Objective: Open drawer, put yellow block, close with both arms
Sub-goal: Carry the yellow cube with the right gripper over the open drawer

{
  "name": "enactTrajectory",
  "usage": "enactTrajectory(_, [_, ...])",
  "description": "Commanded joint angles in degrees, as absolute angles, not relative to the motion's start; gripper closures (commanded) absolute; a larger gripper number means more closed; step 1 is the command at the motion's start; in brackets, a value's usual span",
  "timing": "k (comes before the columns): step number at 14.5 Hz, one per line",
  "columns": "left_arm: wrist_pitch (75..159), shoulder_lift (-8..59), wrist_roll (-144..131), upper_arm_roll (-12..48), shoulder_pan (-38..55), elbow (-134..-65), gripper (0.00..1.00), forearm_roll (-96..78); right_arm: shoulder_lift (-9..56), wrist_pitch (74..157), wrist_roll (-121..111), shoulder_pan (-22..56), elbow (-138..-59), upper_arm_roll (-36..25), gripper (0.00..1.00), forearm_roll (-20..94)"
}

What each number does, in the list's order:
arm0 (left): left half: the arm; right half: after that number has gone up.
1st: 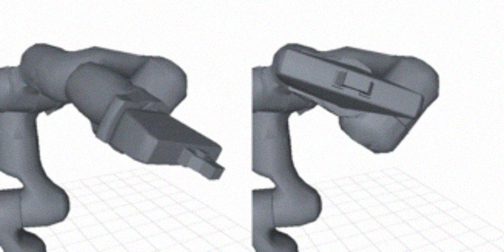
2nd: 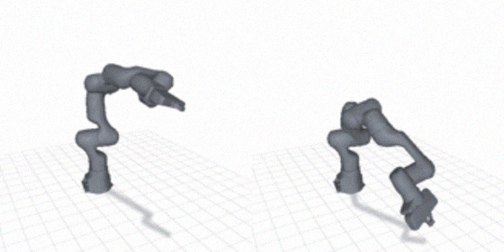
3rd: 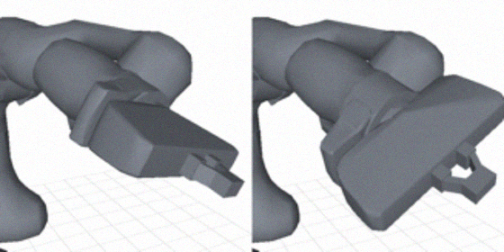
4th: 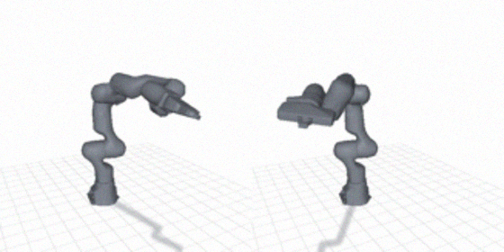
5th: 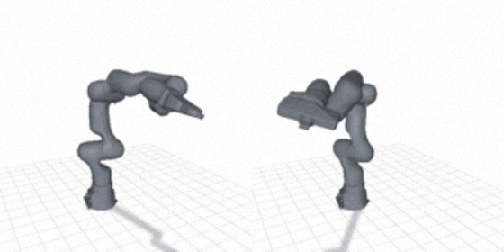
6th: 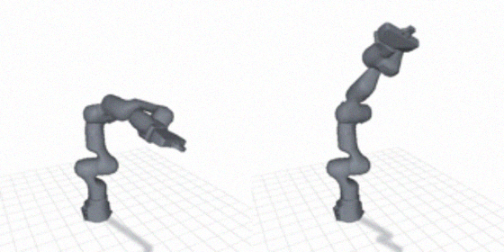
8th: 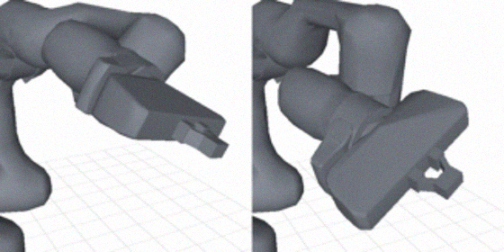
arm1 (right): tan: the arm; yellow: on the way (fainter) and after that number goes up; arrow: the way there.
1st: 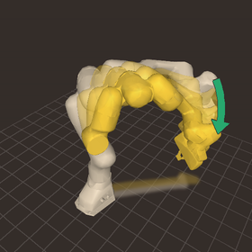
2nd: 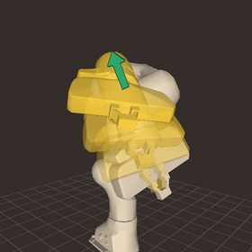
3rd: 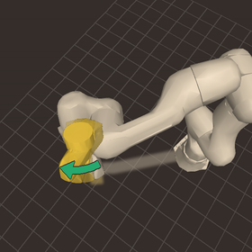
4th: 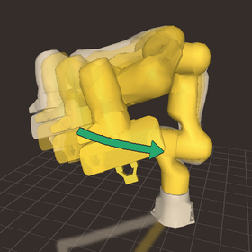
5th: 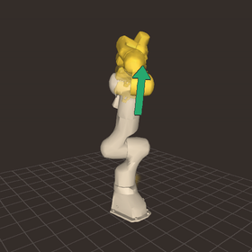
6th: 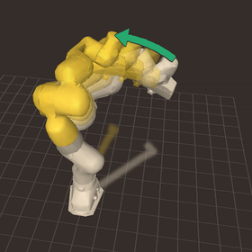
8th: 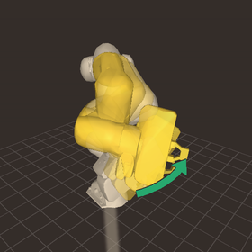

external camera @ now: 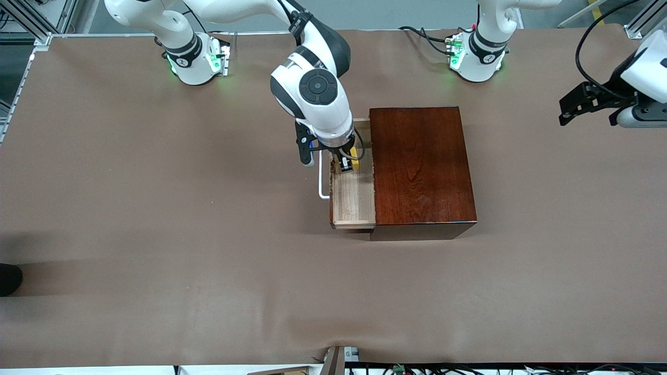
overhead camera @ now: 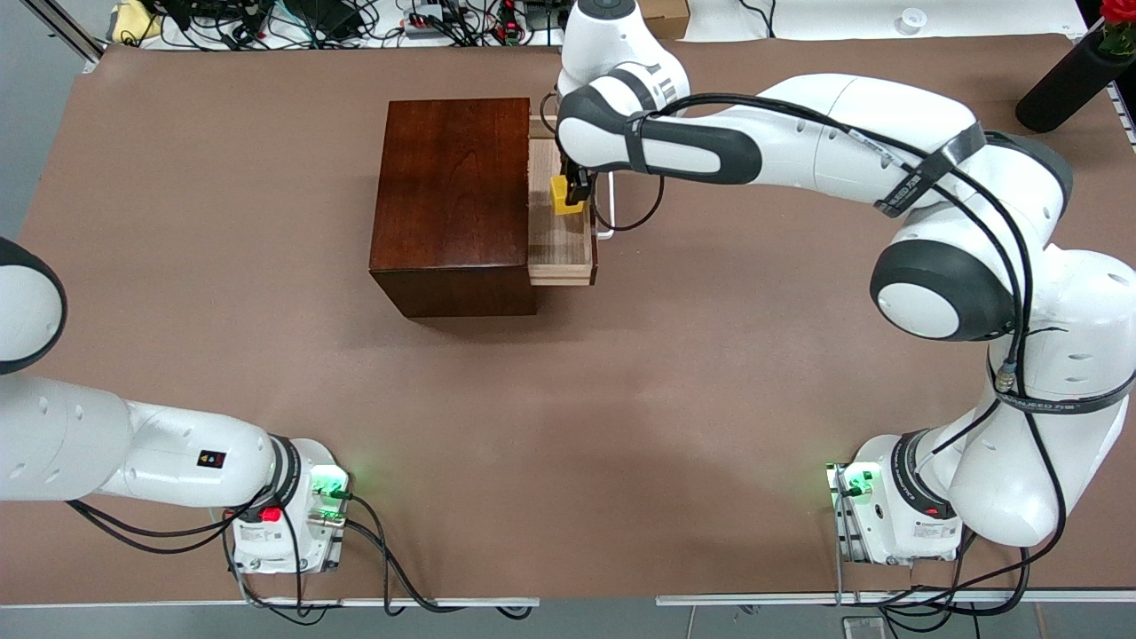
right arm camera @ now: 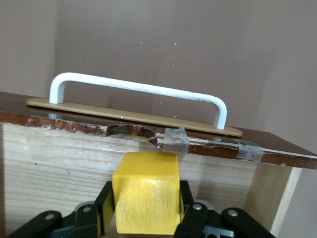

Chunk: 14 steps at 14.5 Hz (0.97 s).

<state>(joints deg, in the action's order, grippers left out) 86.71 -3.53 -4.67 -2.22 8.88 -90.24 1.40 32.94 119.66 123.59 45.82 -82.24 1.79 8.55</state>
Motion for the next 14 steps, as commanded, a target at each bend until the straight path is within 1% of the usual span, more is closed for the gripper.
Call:
enactTrajectory(1, [86.8, -4.7, -4.9, -2.1, 8.4, -91.7, 0.00, 0.4, 34.3, 121.3, 125.5, 47.5, -81.6, 1.1, 1.00, 7.3])
enactTrajectory(9, [86.9, -4.6, -4.7, -2.0, 8.3, -92.2, 0.00, 0.7, 36.2, 121.8, 126.4, 48.6, -81.7, 1.1, 1.00, 5.6])
enactTrajectory(10, [87.0, -4.3, -4.7, -2.0, 8.3, -92.1, 0.00, 0.8, 36.2, 122.0, 126.4, 48.5, -81.7, 1.1, 0.67, 5.7])
enactTrajectory(11, [87.2, -4.2, -4.8, -2.0, 8.3, -92.0, 0.00, 0.8, 36.2, 121.9, 126.4, 48.0, -81.6, 1.1, 0.40, 6.1])
enactTrajectory(12, [87.6, -4.3, -4.8, -2.0, 8.3, -92.1, 0.00, 0.8, 36.1, 121.8, 126.5, 47.6, -81.5, 1.1, 0.28, 6.3])
enactTrajectory(13, [88.0, -4.3, -4.8, -2.0, 8.8, -91.9, 0.00, 0.9, 35.8, 121.3, 126.4, 47.1, -81.3, 1.1, 0.26, 6.5])
enactTrajectory(14, [88.5, -4.3, -4.8, -1.8, 8.4, -91.8, 0.00, 0.9, 35.2, 121.1, 126.4, 46.5, -81.0, 1.1, 0.22, 6.9])
